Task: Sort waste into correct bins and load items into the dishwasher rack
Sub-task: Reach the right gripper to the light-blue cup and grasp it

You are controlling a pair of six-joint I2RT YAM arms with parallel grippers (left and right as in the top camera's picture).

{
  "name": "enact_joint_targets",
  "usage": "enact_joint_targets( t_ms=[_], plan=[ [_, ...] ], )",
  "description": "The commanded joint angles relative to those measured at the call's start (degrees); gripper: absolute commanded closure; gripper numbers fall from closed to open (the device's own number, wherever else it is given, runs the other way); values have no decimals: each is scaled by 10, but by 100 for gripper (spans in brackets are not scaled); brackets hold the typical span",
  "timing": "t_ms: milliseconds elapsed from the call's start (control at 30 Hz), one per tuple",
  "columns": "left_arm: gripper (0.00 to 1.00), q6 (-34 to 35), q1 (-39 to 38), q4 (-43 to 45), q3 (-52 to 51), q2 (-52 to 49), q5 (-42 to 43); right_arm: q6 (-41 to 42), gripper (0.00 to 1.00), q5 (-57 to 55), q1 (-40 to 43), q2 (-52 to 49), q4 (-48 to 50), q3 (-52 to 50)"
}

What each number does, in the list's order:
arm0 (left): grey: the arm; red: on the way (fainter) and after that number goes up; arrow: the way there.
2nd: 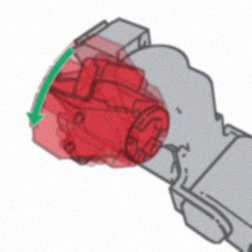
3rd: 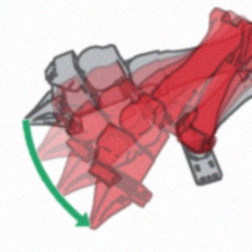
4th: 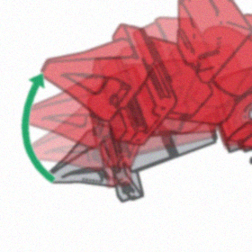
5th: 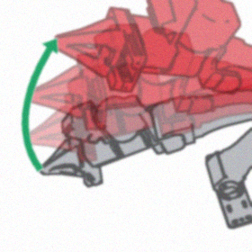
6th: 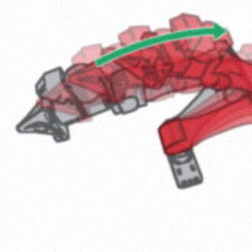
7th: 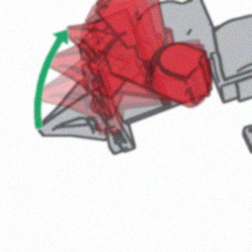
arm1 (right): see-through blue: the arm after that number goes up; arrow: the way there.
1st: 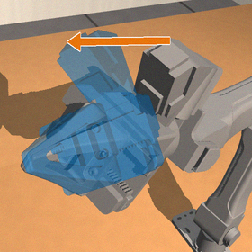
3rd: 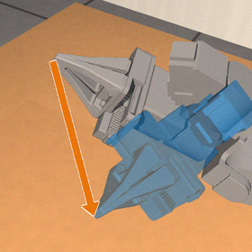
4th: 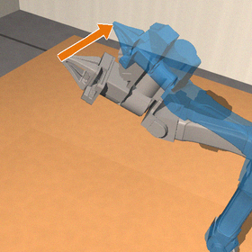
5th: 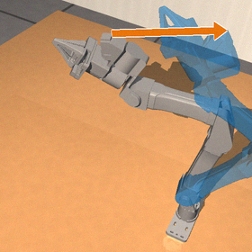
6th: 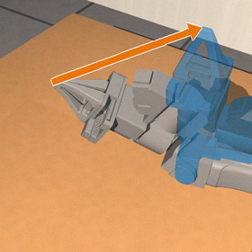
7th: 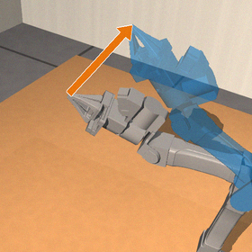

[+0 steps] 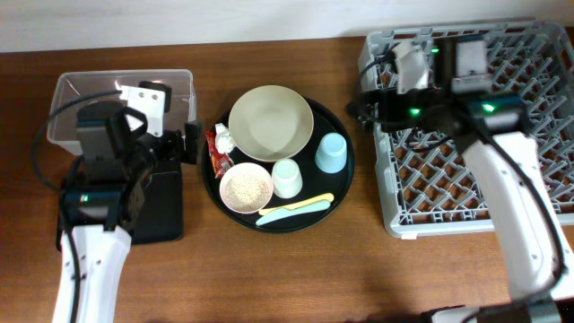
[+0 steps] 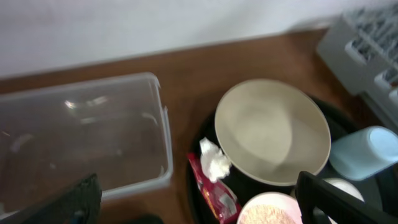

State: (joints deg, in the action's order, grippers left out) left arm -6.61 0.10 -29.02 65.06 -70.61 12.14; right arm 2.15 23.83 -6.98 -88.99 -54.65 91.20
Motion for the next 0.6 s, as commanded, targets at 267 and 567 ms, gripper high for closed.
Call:
enact_joint_targets(
  t_ms=[267,567],
  plan=[
    [0,1,-2,25,12,-18,47,30,2,-254,-126,-163,-12,11],
    [0,2,-2,23,12,-18,51,48,2,-256,-135,-220,-51,83]
  ],
)
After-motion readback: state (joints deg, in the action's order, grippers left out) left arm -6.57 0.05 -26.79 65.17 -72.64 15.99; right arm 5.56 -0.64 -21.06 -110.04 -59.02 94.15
